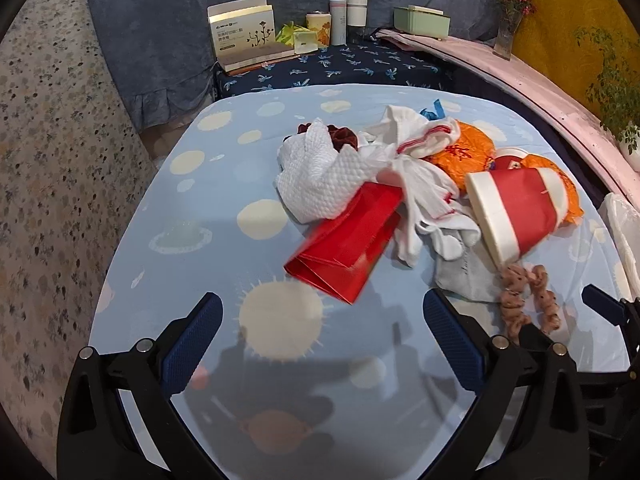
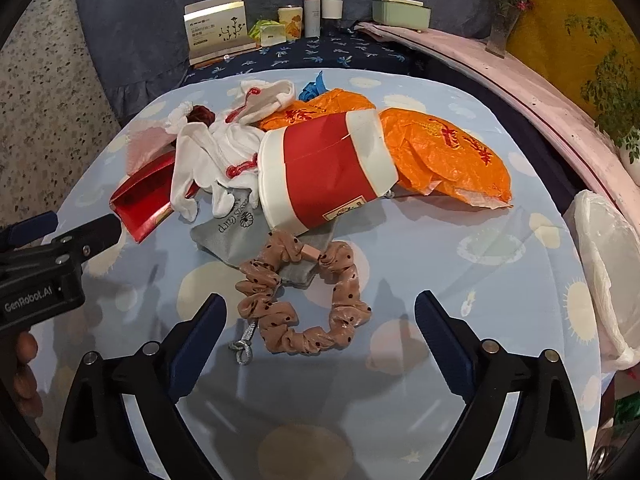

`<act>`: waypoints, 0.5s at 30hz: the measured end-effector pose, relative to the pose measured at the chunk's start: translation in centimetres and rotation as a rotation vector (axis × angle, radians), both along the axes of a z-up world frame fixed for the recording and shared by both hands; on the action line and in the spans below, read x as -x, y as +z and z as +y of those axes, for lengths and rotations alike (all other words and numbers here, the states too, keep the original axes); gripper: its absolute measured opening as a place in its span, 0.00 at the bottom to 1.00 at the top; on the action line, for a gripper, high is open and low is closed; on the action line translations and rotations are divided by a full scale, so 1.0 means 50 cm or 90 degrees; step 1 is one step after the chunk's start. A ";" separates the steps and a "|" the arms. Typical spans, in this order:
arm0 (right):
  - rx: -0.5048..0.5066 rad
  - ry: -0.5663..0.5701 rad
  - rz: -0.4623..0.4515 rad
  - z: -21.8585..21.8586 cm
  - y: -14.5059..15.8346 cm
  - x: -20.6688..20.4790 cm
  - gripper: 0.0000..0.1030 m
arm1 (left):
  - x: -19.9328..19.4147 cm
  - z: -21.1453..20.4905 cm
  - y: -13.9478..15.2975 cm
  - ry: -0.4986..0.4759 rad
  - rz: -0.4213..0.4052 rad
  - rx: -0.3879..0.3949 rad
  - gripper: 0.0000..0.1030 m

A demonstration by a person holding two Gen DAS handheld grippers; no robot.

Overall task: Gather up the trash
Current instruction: 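Grasp the brown scrunchie with the right tool while the left tool grasps the red paper box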

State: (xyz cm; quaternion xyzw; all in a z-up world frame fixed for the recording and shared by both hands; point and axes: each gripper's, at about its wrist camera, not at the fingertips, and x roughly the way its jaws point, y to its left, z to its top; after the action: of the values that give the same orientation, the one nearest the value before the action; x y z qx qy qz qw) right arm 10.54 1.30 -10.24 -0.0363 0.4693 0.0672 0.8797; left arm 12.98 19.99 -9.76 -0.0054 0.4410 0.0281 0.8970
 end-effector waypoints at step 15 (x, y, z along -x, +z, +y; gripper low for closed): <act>-0.006 0.014 0.043 0.014 -0.036 -0.006 0.45 | -0.070 0.039 -0.059 -0.032 0.032 0.068 0.58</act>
State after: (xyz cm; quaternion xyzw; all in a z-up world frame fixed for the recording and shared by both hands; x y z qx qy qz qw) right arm 10.86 1.97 -12.06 -0.0349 0.4980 0.0801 0.8628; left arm 16.47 21.94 -12.72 -0.0414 0.4644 -0.0177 0.8845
